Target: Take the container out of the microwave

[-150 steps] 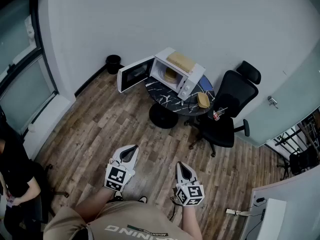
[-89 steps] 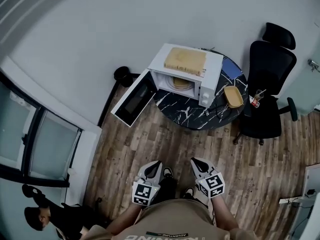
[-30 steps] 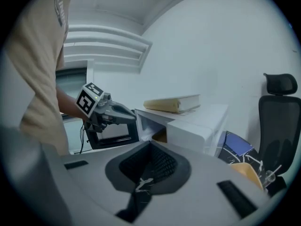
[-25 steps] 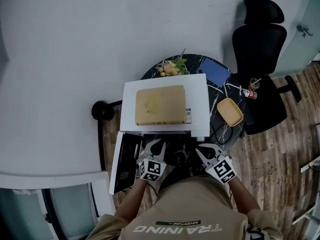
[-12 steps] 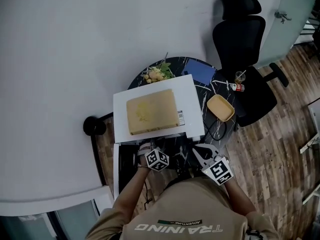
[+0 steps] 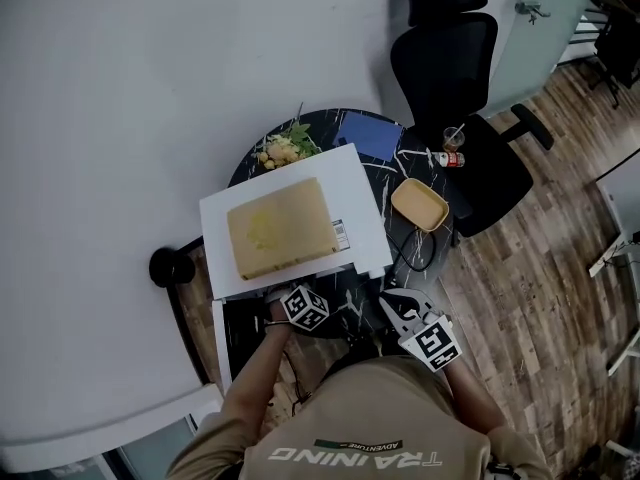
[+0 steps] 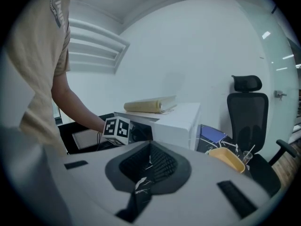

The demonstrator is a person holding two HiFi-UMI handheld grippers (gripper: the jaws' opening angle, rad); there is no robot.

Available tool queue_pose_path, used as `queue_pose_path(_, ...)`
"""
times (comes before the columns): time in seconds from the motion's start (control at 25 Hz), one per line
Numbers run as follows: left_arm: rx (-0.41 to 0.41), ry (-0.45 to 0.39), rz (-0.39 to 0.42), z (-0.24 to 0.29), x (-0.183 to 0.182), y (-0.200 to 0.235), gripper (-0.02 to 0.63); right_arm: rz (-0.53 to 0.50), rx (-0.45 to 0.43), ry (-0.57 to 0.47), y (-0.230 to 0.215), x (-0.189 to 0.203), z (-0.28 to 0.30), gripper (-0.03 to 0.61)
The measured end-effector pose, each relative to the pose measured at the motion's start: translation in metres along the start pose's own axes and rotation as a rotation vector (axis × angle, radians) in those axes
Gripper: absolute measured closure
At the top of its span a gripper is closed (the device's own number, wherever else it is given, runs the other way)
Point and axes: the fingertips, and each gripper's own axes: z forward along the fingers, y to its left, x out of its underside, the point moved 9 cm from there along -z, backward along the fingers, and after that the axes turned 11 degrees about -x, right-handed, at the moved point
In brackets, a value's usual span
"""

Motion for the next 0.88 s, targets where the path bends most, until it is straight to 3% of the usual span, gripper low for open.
queue_pose_path(0.32,0.043,0.061,-0.023,0.017,0.01,0.004,0.526,0.01,0.018,0.0,-0.001,0.003,0.001,0.571)
queue_pose_path(0.44,0.031,0.061,-0.013,0.016,0.013,0.003,0.566,0.005,0.012,0.004,-0.001,0.004,0.001,0.571)
queue_pose_path(0.88,0.008,0.069,-0.029,-0.003,0.016,-0.004,0.589,-0.005,-0.043,0.005,-0.004,0.004,0.002,0.571)
